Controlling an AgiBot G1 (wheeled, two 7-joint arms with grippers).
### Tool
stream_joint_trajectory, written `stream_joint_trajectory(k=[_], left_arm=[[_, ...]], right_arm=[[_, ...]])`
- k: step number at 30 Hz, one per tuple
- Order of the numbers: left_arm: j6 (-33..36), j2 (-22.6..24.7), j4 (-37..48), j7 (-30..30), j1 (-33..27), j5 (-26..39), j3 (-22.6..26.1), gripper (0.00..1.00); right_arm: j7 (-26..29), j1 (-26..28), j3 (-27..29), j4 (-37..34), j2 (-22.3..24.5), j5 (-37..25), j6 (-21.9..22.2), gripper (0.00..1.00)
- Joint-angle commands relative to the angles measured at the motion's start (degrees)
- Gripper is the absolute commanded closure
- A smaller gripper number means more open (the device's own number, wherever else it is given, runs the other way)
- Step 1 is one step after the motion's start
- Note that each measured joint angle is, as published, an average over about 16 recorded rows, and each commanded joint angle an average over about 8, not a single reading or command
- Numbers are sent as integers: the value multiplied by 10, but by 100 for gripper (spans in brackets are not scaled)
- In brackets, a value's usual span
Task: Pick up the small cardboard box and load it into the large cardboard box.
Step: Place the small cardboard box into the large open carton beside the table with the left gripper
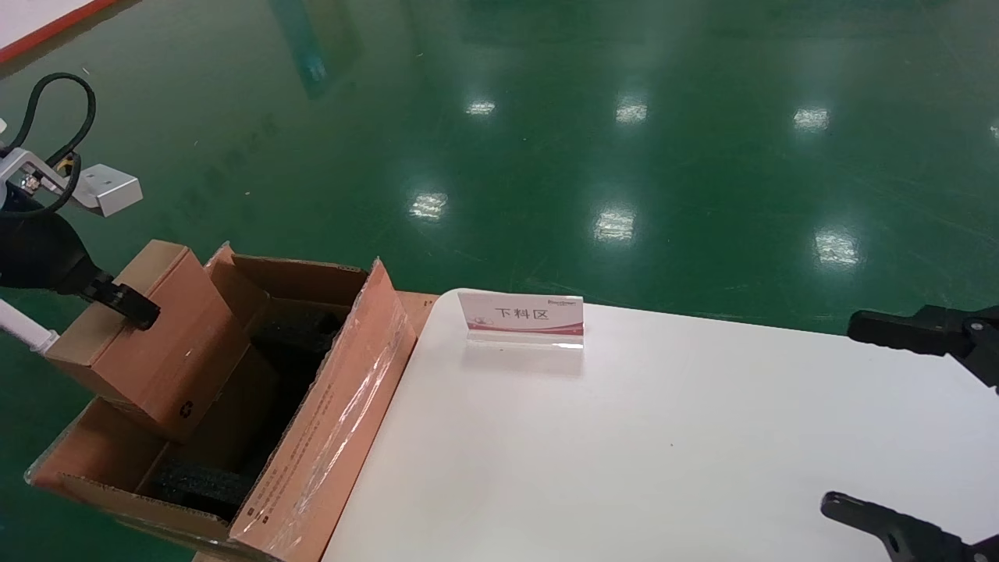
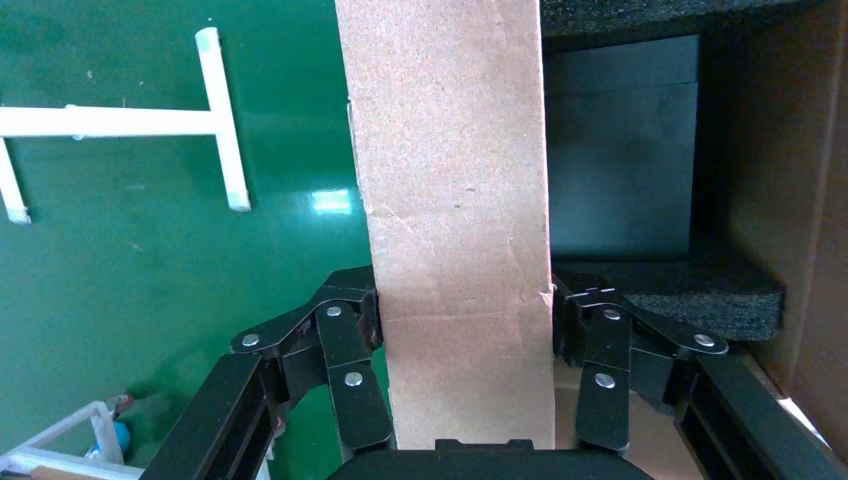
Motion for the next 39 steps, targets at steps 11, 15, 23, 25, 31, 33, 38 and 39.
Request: stream_joint_trajectory(k=[11,15,23,25,31,33,38,39], left_arm=[[-22,2,-20,-24,14,18,9,100],[-29,2,-32,-37,19,24,13,100],[-47,1,-60,-70,31,42,23,100],[-53,1,-67,-80,35,46,25,100],[-68,5,-89,-112,47,58,31,100],[-72,7,-97,-122,50,62,34,100],[-78,9,-115,-145,57,74,40,100],[-80,9,-119,-149,58,77,41,100]], right_arm=[[0,0,0,0,0,0,0,0],[0,0,-1,0,0,0,0,0],[0,0,-1,0,0,1,0,0],[0,0,-1,0,0,1,0,0],[-1,0,-1,0,0,1,0,0],[-1,0,-1,0,0,1,0,0],[-1,0,-1,0,1,1,1,0],[-1,0,-1,0,1,1,1,0]])
